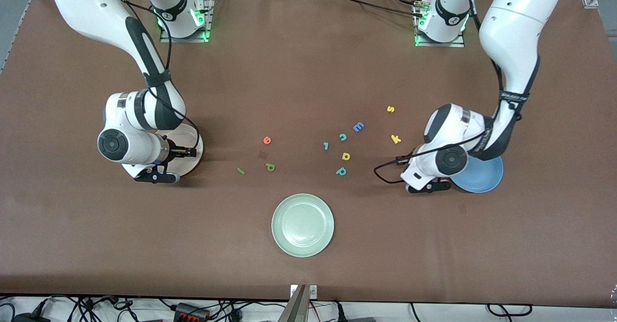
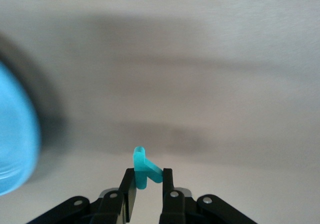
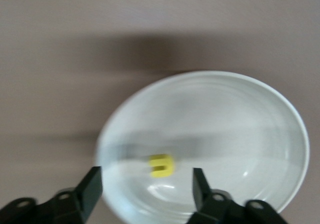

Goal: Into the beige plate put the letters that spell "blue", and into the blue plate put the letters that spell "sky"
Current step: 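Release the u on the white plate while the left gripper drops y on blue plate, then grasp the orange e with the right gripper while the left gripper grasps yellow k, then place the orange e on the white plate while the left gripper places k, then grasp the green p with the right gripper while the left gripper grasps yellow s, then carry the green p over the white plate with the right gripper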

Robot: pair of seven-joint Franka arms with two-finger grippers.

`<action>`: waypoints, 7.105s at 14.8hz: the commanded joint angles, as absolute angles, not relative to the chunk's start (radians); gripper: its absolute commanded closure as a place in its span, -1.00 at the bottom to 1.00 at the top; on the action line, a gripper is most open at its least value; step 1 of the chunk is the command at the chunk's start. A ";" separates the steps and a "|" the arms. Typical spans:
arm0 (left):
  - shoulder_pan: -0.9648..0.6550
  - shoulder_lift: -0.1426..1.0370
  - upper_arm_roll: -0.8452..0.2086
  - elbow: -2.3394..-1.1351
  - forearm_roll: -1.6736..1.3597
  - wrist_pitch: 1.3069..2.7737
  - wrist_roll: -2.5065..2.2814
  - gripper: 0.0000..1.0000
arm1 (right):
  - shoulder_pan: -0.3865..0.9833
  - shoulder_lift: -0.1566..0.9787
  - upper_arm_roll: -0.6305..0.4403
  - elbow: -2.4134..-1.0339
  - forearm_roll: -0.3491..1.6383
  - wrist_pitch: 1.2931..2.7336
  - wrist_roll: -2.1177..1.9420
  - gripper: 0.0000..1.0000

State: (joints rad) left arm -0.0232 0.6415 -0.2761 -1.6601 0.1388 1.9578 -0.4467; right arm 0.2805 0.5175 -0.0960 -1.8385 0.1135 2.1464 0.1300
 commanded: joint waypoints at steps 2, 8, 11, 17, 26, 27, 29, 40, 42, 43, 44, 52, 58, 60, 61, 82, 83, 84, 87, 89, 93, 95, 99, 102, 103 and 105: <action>0.104 0.614 -0.273 -1.672 0.227 1.882 -0.243 0.76 | 0.394 0.492 -0.086 -1.812 0.126 2.158 0.155 -1.00; 0.192 0.626 -0.273 -1.687 0.270 1.899 -0.115 0.70 | 0.551 0.557 -0.084 -1.783 0.219 2.267 0.160 -0.91; 0.181 0.626 -0.278 -1.686 0.268 1.899 -0.129 -0.99 | 0.615 0.589 -0.084 -1.781 0.233 2.305 0.236 -0.74; 0.190 0.617 -0.379 -1.701 0.229 1.894 -0.152 -1.00 | 0.683 0.638 -0.092 -1.773 0.213 2.345 0.275 -0.54; 0.180 0.535 -0.512 -1.994 0.198 2.232 -0.662 -1.00 | 0.712 0.675 -0.094 -1.747 0.069 2.339 0.396 -0.36; 0.170 0.535 -0.512 -2.000 0.202 2.232 -0.705 -1.00 | 0.712 0.678 -0.094 -1.747 0.069 2.339 0.396 -0.35; 0.173 0.544 -0.512 -2.031 0.206 2.270 -0.779 -1.00 | 0.713 0.678 -0.094 -1.747 0.067 2.335 0.396 -0.30; 0.169 0.546 -0.515 -2.091 0.206 2.358 -0.845 -0.04 | 0.709 0.681 -0.091 -1.750 0.078 2.315 0.393 0.63; 0.172 0.552 -0.518 -2.095 0.206 2.365 -0.848 -0.02 | 0.700 0.678 -0.091 -1.749 0.083 2.315 0.393 0.72; 0.170 0.554 -0.522 -2.095 0.206 2.368 -0.848 0.06 | 0.692 0.673 -0.094 -1.746 0.083 2.315 0.390 0.72; 0.170 0.554 -0.522 -2.095 0.206 2.368 -0.848 0.16 | 0.675 0.663 -0.095 -1.743 0.083 2.313 0.390 0.72; 0.178 0.520 -0.523 -2.080 0.206 2.356 -0.825 0.81 | 0.526 0.589 -0.259 -1.756 0.068 2.086 0.276 0.72; 0.216 0.505 -0.520 -1.852 0.206 2.007 -0.591 0.81 | 0.424 0.554 -0.284 -1.844 0.067 2.082 0.129 0.69; 0.253 0.505 -0.509 -1.839 0.215 1.997 -0.449 0.81 | 0.384 0.563 -0.284 -1.845 0.067 2.095 0.088 0.68; 0.270 0.508 -0.505 -1.830 0.241 1.997 -0.375 0.81 | 0.374 0.569 -0.284 -1.845 0.067 2.098 0.078 0.60; 0.462 0.552 -0.609 -1.835 0.339 1.929 -0.121 -1.00 | 0.695 0.808 -0.150 -1.487 0.098 2.259 0.667 -1.00; 0.466 0.532 -0.629 -1.853 0.313 1.908 -0.144 -1.00 | 0.704 0.821 -0.150 -1.474 0.098 2.260 0.692 -1.00; 0.468 0.513 -0.653 -1.885 0.301 1.908 -0.176 -1.00 | 0.706 0.831 -0.150 -1.456 0.100 2.261 0.709 -1.00; 0.472 0.496 -0.750 -1.980 0.296 1.927 -0.374 -1.00 | 0.713 0.851 -0.149 -1.434 0.100 2.263 0.722 -0.87; 0.502 0.442 -0.874 -2.066 0.298 1.953 -0.478 -1.00 | 0.713 0.859 -0.149 -1.433 0.100 2.263 0.723 -0.73; 0.554 0.379 -0.997 -2.239 0.311 2.127 -0.451 -1.00 | 0.712 0.871 -0.149 -1.434 0.101 2.316 0.715 -0.54; 0.557 0.380 -0.999 -2.253 0.311 2.146 -0.382 -1.00 | 0.712 0.876 -0.149 -1.433 0.101 2.316 0.709 -0.44; 0.572 0.409 -0.991 -2.360 0.311 2.319 -0.350 -1.00 | 0.709 0.876 -0.149 -1.433 0.104 2.316 0.707 -0.15; 0.565 0.431 -0.985 -2.387 0.313 2.376 -0.357 -1.00 | 0.709 0.874 -0.149 -1.434 0.104 2.313 0.707 -0.11; 0.561 0.440 -0.980 -2.387 0.313 2.376 -0.357 -1.00 | 0.709 0.876 -0.149 -1.434 0.104 2.313 0.707 -0.11; 0.555 0.489 -0.950 -2.385 0.325 2.382 -0.362 -0.99 | 0.709 0.876 -0.149 -1.434 0.104 2.313 0.707 0.00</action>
